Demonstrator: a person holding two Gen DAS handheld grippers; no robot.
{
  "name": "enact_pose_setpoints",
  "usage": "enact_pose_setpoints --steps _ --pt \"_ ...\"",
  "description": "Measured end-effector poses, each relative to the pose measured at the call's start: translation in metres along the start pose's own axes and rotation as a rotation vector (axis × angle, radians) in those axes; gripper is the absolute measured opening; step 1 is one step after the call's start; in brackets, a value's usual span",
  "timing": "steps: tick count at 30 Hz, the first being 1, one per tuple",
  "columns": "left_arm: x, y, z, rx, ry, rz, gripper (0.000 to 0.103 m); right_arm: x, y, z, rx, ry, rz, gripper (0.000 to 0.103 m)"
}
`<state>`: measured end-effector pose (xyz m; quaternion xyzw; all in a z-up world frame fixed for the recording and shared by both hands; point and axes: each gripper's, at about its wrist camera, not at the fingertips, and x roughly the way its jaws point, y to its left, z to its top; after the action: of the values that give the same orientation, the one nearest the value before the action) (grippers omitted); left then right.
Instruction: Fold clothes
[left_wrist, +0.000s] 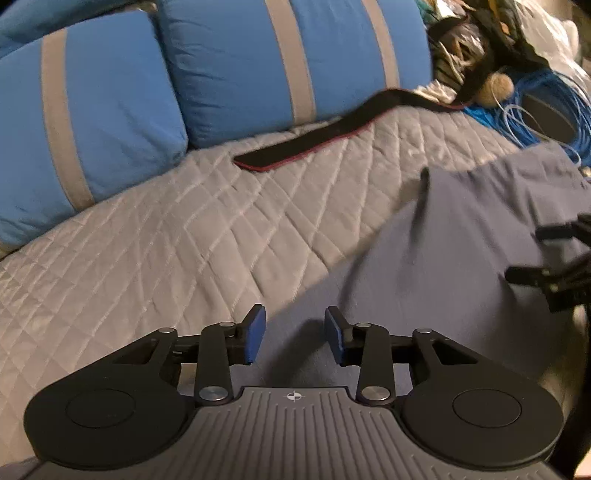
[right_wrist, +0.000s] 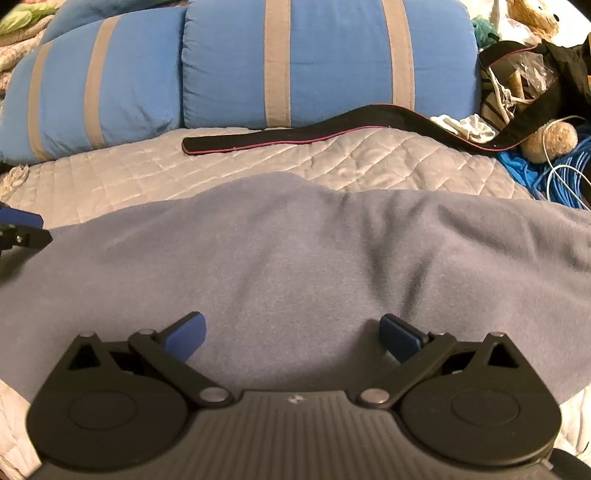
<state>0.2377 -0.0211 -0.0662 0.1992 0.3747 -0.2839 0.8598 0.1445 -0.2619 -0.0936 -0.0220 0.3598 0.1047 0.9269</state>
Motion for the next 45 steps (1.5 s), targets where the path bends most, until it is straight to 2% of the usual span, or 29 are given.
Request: enact_pose_setpoints --steps 3,4,5,7,19,24,28,30,31,32,35,37,43,45 --pt "0.01 -0.002 -0.004 0.02 0.034 0.014 0.023 0.001 0.001 -0.001 -0.009 0.0 -0.001 0.103" --pt "0.013 -0.003 -0.004 0.022 0.042 0.017 0.019 0.001 0.001 -0.001 -0.01 0.0 -0.001 0.103" --pt "0.015 -0.003 -0.005 0.023 0.05 0.018 0.008 0.002 0.001 -0.001 -0.012 0.0 -0.002 0.103" --pt "0.015 -0.001 -0.004 0.024 0.062 0.009 0.004 0.002 0.001 -0.001 -0.016 0.0 -0.002 0.103" --pt "-0.019 0.042 -0.005 -0.155 0.011 -0.078 0.002 0.005 0.003 -0.004 -0.047 0.005 -0.012 0.103" --pt "-0.018 0.036 -0.007 -0.149 0.014 -0.08 0.002 0.001 0.001 -0.003 -0.033 -0.001 0.003 0.103" --pt "-0.013 0.039 -0.002 -0.183 -0.008 -0.109 0.005 -0.009 0.0 0.006 -0.027 -0.089 0.061 0.103" --pt "-0.011 0.037 -0.002 -0.179 0.005 -0.114 0.017 -0.013 0.0 0.017 -0.049 -0.154 0.073 0.103" --pt "-0.011 0.037 -0.002 -0.179 0.007 -0.11 0.028 -0.012 -0.002 0.025 -0.061 -0.182 0.075 0.103" --pt "-0.012 0.038 -0.003 -0.182 0.006 -0.103 0.033 -0.007 -0.005 0.033 -0.066 -0.198 0.073 0.102" --pt "-0.015 0.041 -0.008 -0.195 0.005 -0.079 0.035 0.012 -0.015 0.057 -0.075 -0.211 0.07 0.091" --pt "-0.017 0.044 -0.011 -0.204 0.004 -0.062 0.035 0.032 -0.024 0.072 -0.076 -0.19 0.07 0.076" --pt "-0.019 0.053 -0.018 -0.224 0.006 -0.024 0.035 0.071 -0.04 0.093 -0.111 -0.124 0.119 0.063" --pt "-0.017 0.054 -0.019 -0.227 0.008 -0.017 0.035 0.079 -0.045 0.094 -0.103 -0.082 0.152 0.052"
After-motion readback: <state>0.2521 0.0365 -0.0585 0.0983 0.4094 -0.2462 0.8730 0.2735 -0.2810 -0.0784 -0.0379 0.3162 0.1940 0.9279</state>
